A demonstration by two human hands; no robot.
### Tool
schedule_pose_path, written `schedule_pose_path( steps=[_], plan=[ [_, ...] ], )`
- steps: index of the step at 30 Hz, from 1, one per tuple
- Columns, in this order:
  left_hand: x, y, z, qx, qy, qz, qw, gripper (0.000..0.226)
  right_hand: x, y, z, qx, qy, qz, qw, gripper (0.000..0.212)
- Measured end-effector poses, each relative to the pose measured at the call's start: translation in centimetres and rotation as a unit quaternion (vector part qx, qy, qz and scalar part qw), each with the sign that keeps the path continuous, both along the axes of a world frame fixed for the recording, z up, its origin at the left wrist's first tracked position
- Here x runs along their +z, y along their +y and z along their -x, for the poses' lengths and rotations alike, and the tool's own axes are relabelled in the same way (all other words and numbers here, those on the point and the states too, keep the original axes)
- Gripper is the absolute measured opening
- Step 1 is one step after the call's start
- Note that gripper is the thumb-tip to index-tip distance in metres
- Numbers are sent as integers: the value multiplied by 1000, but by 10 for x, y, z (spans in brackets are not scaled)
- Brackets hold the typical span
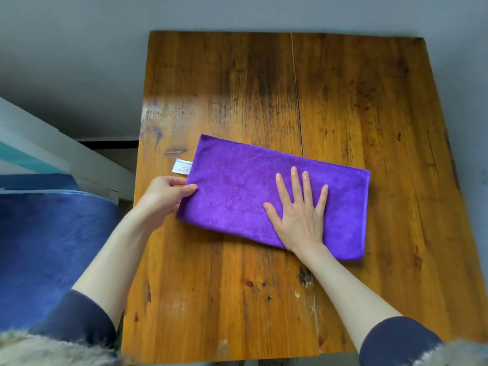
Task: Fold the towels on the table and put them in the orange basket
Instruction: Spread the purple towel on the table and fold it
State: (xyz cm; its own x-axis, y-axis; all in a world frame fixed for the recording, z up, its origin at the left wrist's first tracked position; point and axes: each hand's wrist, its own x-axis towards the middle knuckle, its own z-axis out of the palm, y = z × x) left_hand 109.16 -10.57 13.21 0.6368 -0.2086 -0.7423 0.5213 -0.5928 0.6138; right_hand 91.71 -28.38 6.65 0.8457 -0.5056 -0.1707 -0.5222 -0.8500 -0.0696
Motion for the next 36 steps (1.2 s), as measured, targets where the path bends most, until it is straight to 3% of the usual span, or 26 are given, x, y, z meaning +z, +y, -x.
schedule_pose_path(
  steps=[3, 9, 13, 16, 18, 22, 25, 29, 36],
  plan=[
    [10, 0, 3, 10, 36, 18, 999, 18, 0, 1, -2, -2, -2, -4, 1000, 68],
    [31, -12, 15, 58, -4, 44, 997, 24, 5, -3, -3, 6, 24, -37, 999, 69],
    [50, -33, 30, 52, -47, 59, 996, 28, 25, -14, 11, 11, -62, -127, 990, 64],
    [60, -59, 50, 28, -116, 54, 991, 20, 42, -21, 41, -32, -163, -188, 968, 52],
    [62, -82, 72, -7, -214, 24, 976, 19, 49, -27, 64, -111, -211, -252, 938, 42],
    [49, -126, 132, -62, -350, 14, 935, 25, 48, -43, 104, -255, -242, -345, 870, 27],
    [25, -150, 170, -112, -354, 7, 928, 25, 41, -54, 122, -294, -234, -392, 839, 24],
    [-3, -163, 192, -164, -306, -38, 937, 29, 33, -64, 135, -297, -211, -408, 837, 22],
    [5, -176, 197, -129, -391, -14, 911, 25, 28, -70, 139, -285, -203, -445, 824, 26]
  ],
)
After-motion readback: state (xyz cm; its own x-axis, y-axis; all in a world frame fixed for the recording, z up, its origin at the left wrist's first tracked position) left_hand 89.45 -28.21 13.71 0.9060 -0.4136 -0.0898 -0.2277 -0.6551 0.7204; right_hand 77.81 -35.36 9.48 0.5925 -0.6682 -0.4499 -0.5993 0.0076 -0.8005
